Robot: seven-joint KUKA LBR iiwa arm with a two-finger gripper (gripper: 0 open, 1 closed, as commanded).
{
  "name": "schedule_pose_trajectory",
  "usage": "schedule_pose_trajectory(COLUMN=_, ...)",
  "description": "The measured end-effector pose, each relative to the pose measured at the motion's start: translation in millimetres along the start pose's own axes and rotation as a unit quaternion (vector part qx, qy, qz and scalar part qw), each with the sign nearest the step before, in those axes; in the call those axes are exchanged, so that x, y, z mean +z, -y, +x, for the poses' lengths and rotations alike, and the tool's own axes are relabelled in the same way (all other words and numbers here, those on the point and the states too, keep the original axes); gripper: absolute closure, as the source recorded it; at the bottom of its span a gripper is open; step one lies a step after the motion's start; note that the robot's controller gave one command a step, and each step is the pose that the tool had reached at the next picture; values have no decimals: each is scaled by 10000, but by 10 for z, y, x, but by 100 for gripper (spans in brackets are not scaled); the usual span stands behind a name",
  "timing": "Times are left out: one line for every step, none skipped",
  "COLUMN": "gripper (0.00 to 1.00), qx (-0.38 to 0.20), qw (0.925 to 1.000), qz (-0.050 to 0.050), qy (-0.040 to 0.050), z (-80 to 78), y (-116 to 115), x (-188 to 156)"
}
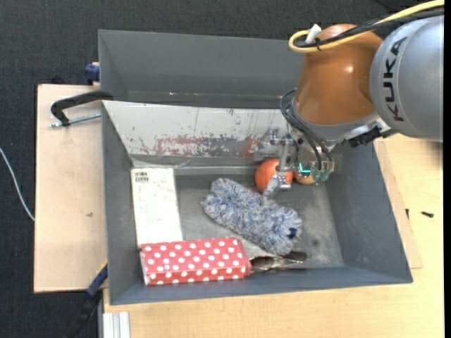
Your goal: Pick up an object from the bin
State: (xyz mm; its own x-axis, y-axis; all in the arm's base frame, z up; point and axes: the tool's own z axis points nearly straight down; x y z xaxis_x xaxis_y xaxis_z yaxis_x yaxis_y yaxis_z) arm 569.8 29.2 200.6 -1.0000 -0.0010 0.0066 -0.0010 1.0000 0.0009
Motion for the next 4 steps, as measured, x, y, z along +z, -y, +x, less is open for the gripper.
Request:
schedule_pose_trajectory(gripper=0, qx=6, qw=10000, qz=-3, qy=44, z=-17, y=0, x=-47)
schedule_pose_trajectory(gripper=0, qx=379, qw=9993, qz=-9, qy=59, z=97, y=-371, x=682)
schedule_pose_trajectory(gripper=0, qx=613, qw=9981, qz=-5, qy=16, z=177, y=-500, x=969)
schedule_pose_trajectory(gripper=0, qx=1675, qw=9858, qz=-13, qy=57, z=43, y=-173, x=742)
